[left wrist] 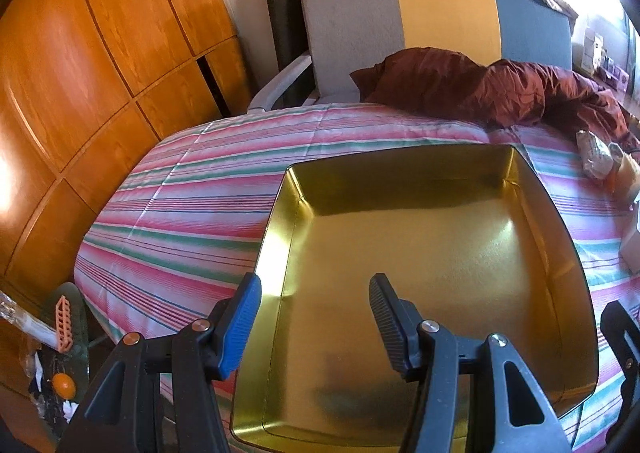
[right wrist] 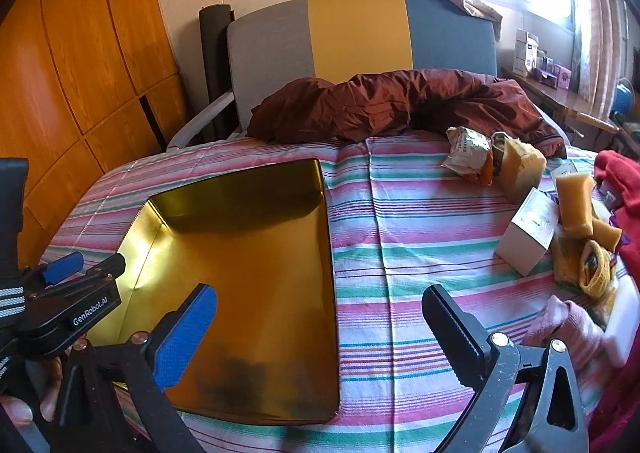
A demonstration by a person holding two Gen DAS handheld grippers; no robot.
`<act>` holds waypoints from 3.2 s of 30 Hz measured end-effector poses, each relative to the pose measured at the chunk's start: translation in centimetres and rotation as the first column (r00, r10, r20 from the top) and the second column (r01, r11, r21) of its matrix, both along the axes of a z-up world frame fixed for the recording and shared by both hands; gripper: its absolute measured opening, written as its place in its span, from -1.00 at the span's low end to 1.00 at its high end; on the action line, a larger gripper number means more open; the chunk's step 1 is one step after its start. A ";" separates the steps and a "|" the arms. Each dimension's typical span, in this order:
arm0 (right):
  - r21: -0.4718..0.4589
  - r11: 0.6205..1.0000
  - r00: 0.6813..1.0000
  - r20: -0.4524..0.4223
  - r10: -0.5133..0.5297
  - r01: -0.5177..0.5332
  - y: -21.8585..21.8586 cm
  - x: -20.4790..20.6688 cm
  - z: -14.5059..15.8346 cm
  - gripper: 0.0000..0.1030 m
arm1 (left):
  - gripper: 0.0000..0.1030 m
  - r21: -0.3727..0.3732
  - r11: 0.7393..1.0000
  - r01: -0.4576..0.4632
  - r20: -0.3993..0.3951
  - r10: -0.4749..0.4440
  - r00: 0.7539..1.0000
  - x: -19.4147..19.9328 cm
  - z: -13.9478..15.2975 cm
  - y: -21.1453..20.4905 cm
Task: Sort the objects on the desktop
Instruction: 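Move both grippers from the gold tray toward the pile of items, then grasp the white printed booklet with the left gripper while the right gripper grasps the lilac sock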
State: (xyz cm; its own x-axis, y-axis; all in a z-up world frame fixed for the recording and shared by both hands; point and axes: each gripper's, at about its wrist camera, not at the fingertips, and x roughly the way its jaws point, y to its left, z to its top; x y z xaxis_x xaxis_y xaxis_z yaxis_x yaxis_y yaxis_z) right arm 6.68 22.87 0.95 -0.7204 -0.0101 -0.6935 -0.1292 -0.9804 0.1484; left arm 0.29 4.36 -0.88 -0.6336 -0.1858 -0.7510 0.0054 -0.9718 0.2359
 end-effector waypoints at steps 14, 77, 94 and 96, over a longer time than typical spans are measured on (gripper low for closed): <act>-0.008 0.997 0.997 -0.001 -0.072 0.072 3.5 1.2 -0.1 1.00 | 0.11 -0.021 0.997 0.071 0.014 -0.071 0.997 0.5 0.1 3.4; -0.036 0.874 0.868 0.146 -0.474 0.484 21.6 9.5 -6.5 1.00 | 0.15 0.195 0.615 0.764 0.153 -0.789 0.595 -2.9 -2.5 38.9; 0.041 0.910 0.898 0.153 -0.413 0.412 21.4 7.7 -7.6 0.82 | 0.03 0.195 0.550 0.812 0.158 -0.835 0.527 -2.2 -4.8 40.3; 0.047 0.919 0.906 0.154 -0.395 0.392 21.1 7.6 -7.8 0.62 | 0.03 0.198 0.550 0.812 0.148 -0.835 0.529 -2.3 -4.9 40.2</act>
